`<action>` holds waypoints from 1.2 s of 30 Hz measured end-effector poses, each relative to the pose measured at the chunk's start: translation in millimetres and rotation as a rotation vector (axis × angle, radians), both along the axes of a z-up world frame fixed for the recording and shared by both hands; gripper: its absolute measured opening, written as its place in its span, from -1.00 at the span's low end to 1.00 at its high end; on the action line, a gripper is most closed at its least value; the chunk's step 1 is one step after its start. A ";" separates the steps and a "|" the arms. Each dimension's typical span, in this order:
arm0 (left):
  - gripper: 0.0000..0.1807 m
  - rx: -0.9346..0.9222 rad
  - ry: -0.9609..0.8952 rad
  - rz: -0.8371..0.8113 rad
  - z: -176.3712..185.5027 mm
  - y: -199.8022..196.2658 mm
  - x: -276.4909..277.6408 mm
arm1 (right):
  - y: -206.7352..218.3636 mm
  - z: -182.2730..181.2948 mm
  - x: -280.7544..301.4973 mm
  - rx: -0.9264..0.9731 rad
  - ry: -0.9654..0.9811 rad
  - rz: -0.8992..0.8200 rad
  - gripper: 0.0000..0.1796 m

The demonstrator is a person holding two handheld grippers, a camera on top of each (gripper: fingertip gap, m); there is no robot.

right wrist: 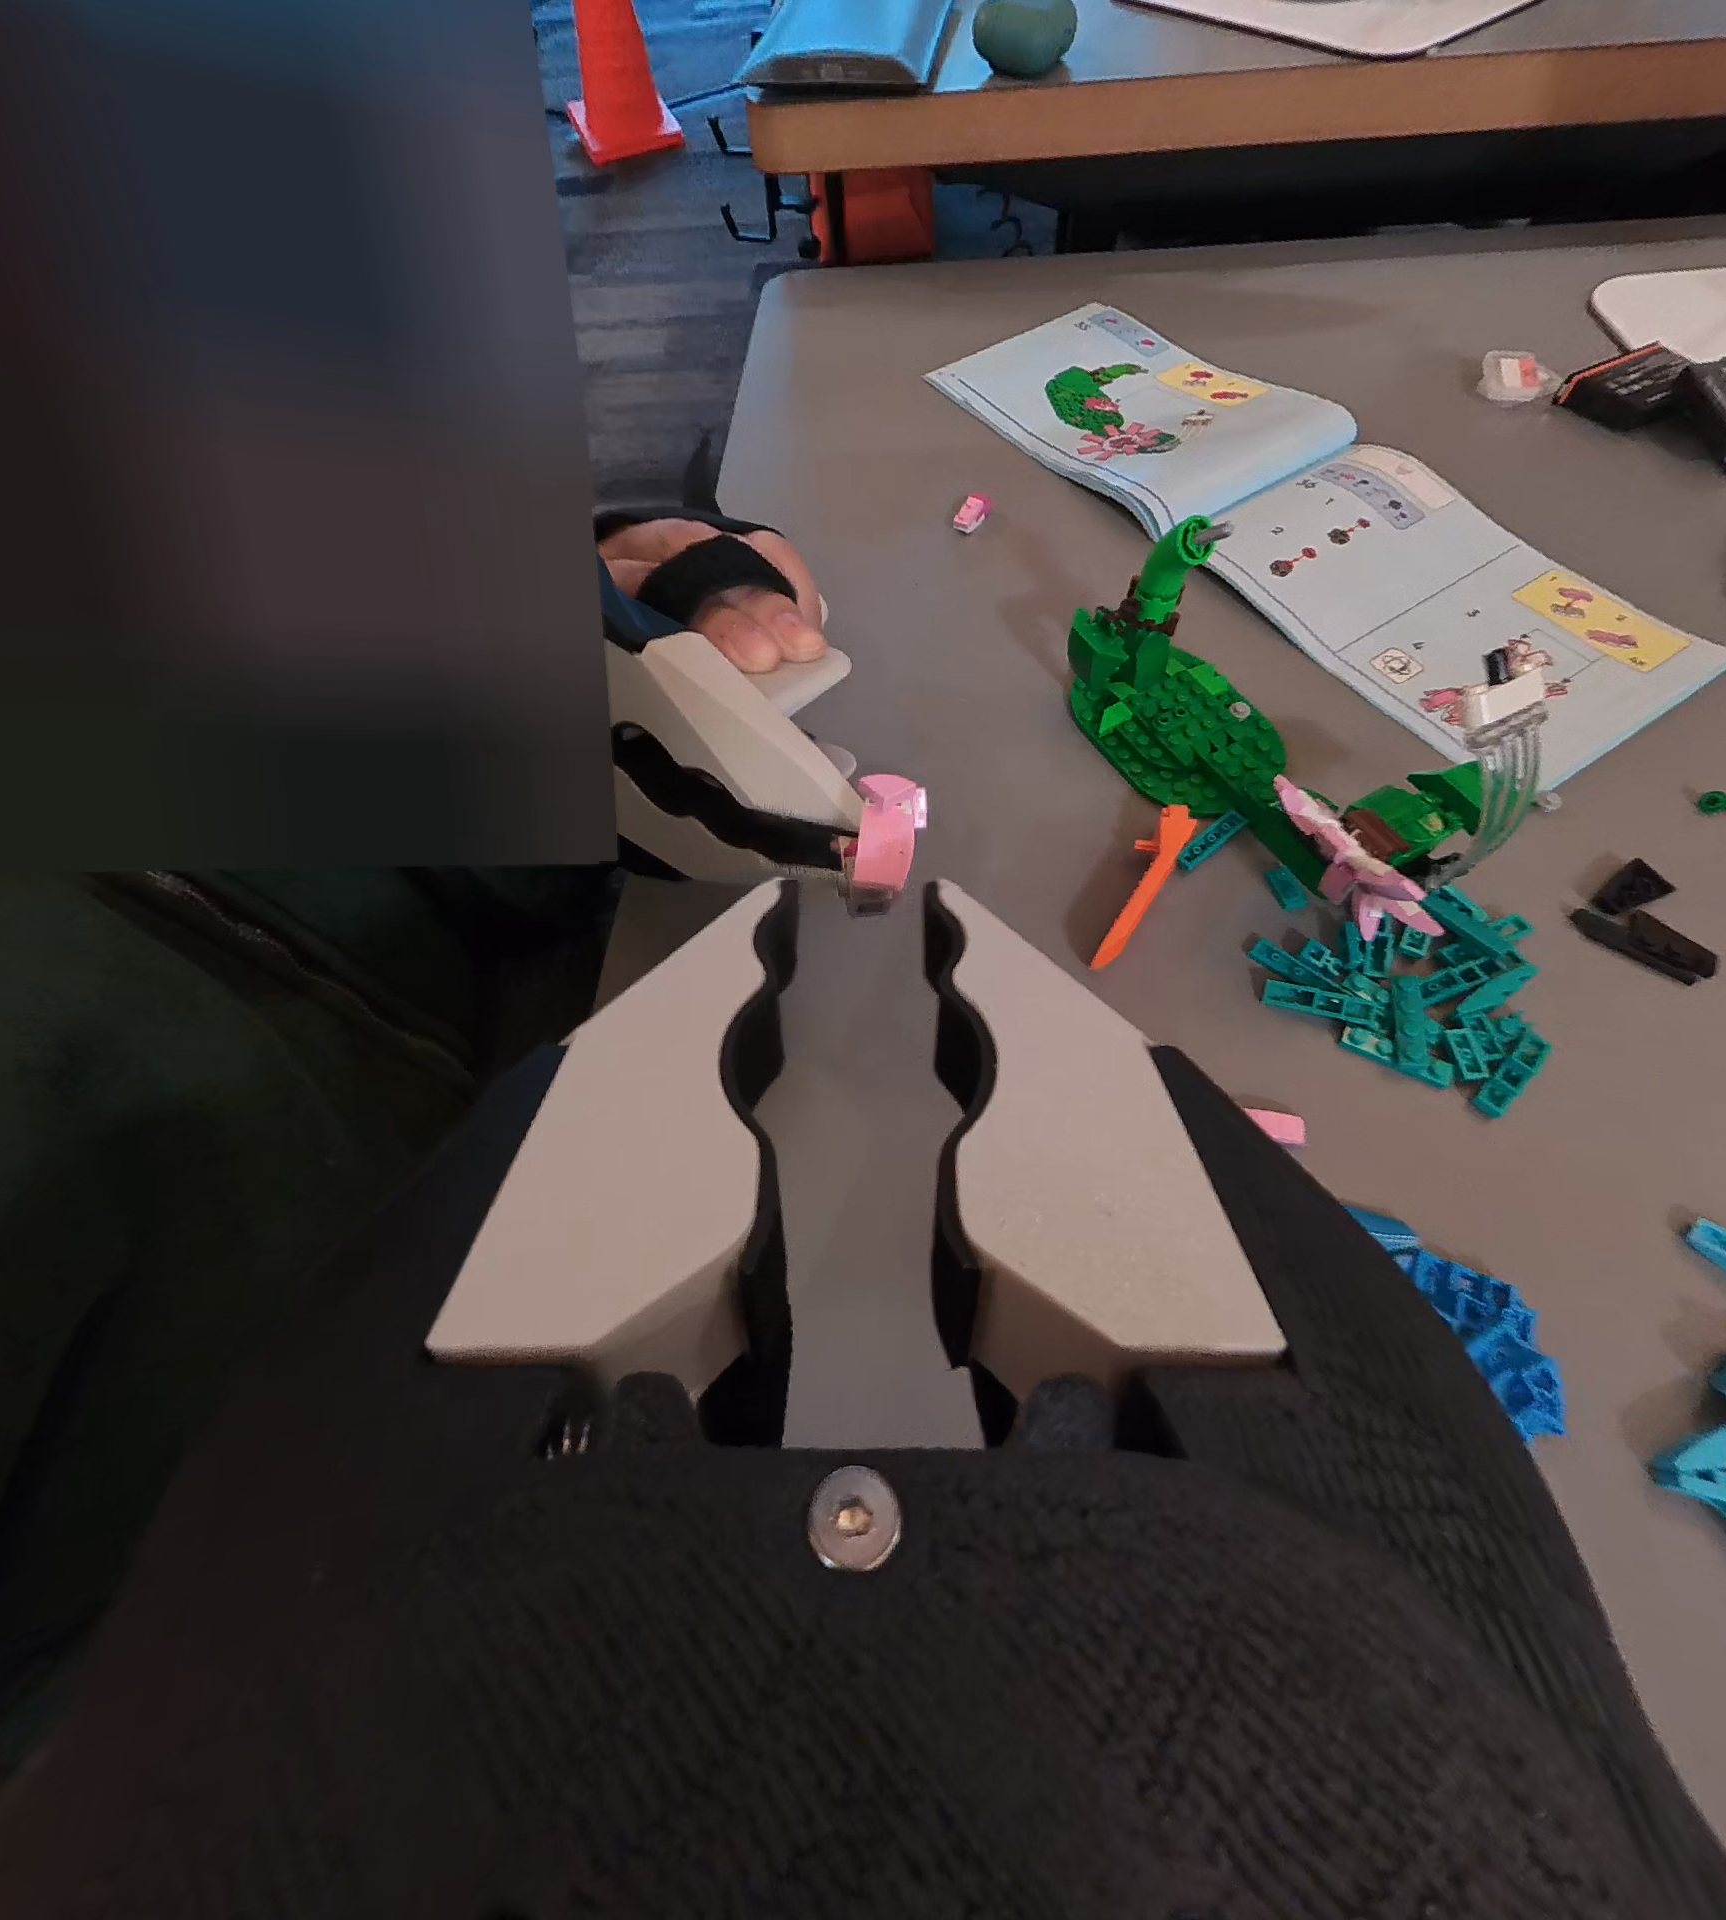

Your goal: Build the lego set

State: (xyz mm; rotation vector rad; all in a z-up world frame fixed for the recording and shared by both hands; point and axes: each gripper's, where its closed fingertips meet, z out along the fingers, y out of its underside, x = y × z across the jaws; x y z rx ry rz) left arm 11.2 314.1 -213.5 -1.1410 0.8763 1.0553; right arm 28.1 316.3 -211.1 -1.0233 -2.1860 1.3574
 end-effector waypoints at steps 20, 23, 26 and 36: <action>-0.94 -0.035 -0.039 -0.025 -4.0 1.9 1.0 | -1.2 -17.3 -26.7 1.282 0.808 -0.070 -0.55; -0.94 -0.037 -0.050 -0.034 -3.8 1.7 1.5 | -2.8 -19.6 -26.7 1.286 0.810 -0.058 -0.61; -0.94 -0.040 -0.069 -0.051 -3.3 1.2 2.5 | -1.8 -18.9 -25.8 1.280 0.809 -0.056 -0.67; -0.94 -0.063 -0.167 -0.142 -1.8 -1.5 7.2 | -3.2 -5.0 -22.2 1.184 0.816 -0.093 -0.81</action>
